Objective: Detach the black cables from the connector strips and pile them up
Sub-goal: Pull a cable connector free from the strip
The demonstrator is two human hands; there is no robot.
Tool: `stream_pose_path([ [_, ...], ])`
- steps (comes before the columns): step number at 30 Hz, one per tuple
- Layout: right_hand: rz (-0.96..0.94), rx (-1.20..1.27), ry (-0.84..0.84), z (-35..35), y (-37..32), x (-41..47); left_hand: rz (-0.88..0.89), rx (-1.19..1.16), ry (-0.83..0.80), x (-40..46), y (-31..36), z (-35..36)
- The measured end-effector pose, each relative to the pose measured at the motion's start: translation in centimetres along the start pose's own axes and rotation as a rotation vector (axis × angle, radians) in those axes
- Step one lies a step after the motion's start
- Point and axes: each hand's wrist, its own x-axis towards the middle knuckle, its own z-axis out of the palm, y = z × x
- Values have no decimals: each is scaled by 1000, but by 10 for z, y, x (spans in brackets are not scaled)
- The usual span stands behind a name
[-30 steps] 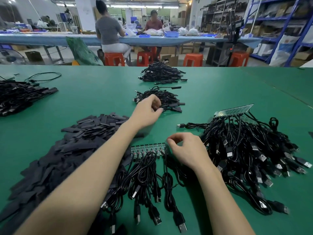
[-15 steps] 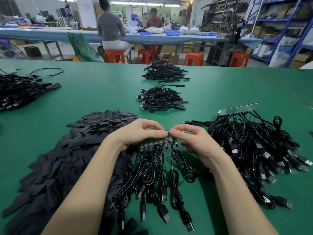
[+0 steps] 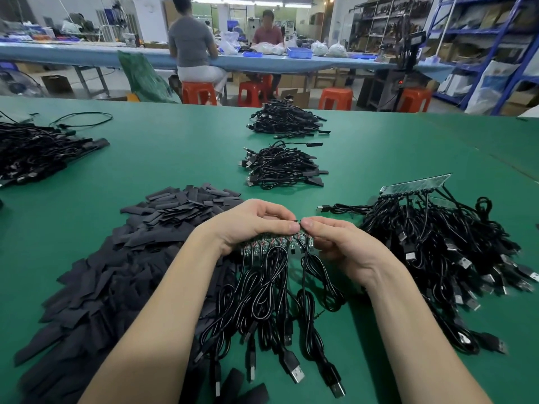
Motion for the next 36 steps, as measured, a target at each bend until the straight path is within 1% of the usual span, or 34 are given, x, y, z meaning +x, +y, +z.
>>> stream_pose_path([
  [5,71,144,-51,5,1,-1,13,-57,-25,-1,1,-1],
  [8,109,205,-25,8,0,-1,14,-96,-32,0,0,-1],
  [10,114,279,1,8,-1,-2,17,-116,-40,0,-1,0],
  [12,85,336,-11,4,-4,-6,15,-69,-8,0,-1,1],
  [14,44,314,0,-4,-10,-10,2,24,52,1,-1,1],
  [15,26,269,21,-7,-13,-12,-7,109,84,2,-1,1],
  [17,-10,199,52,-10,-19,-13,-41,377,126,3,1,2],
  [19,-48,204,76,-9,-23,-10,-88,672,161,4,6,6],
  [20,-60,214,99,-7,-24,-9,-81,751,204,4,11,11],
  [21,-63,227,126,-6,-24,-7,-31,753,259,4,16,17],
  [22,-55,241,161,-5,-24,-5,35,668,309,4,20,25],
  [23,-43,255,201,-6,-23,-3,89,501,336,5,22,34],
  [25,-34,294,268,-8,-21,-1,125,82,304,7,21,57],
  [26,-33,317,276,-8,-21,-1,130,-83,287,7,18,67],
  [28,-37,327,254,-7,-20,0,152,-286,296,9,10,80],
  [30,-38,300,249,-4,-21,1,169,-374,327,10,4,84],
  [32,-37,194,258,-1,-25,-1,179,-387,343,10,1,82],
  [34,-44,6,328,-1,-31,-4,169,-410,360,8,0,81],
  [36,-147,-189,468,1,-41,-9,158,-450,406,7,-3,79],
])
